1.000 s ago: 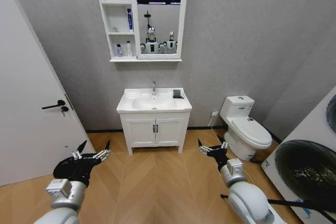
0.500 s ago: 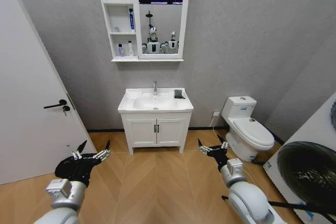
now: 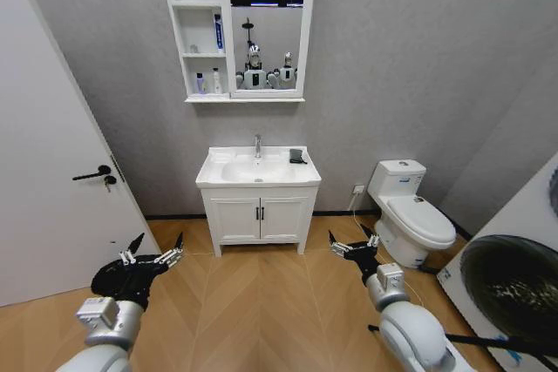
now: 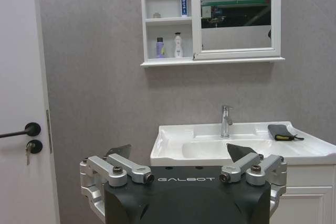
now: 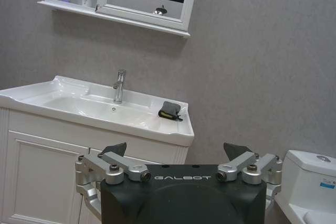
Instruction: Move facial cleanser and shampoo from washbasin to cabinet, then wipe washbasin with towel.
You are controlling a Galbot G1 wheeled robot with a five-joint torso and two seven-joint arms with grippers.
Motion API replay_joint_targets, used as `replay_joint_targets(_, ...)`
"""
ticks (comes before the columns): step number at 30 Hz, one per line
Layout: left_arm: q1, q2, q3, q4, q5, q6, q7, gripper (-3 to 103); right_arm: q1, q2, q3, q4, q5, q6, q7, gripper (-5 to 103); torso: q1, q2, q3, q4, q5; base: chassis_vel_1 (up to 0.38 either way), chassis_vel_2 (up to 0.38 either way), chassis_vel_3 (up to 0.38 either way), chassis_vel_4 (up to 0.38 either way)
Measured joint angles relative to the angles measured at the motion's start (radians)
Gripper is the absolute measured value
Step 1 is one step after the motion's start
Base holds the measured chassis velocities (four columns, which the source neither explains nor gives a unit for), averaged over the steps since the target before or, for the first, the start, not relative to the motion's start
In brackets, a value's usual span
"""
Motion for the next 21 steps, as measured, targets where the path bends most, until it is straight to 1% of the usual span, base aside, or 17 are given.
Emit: replay_joint_targets(21, 0.0, 0.0, 0.0, 0.0, 0.0, 0.0, 0.0, 100, 0.0, 0.0, 0.0, 0.0, 0.0, 0.0, 0.0, 100, 0.0, 0.0, 0.0, 0.0, 0.0, 0.0, 0.0, 0.0, 0.0)
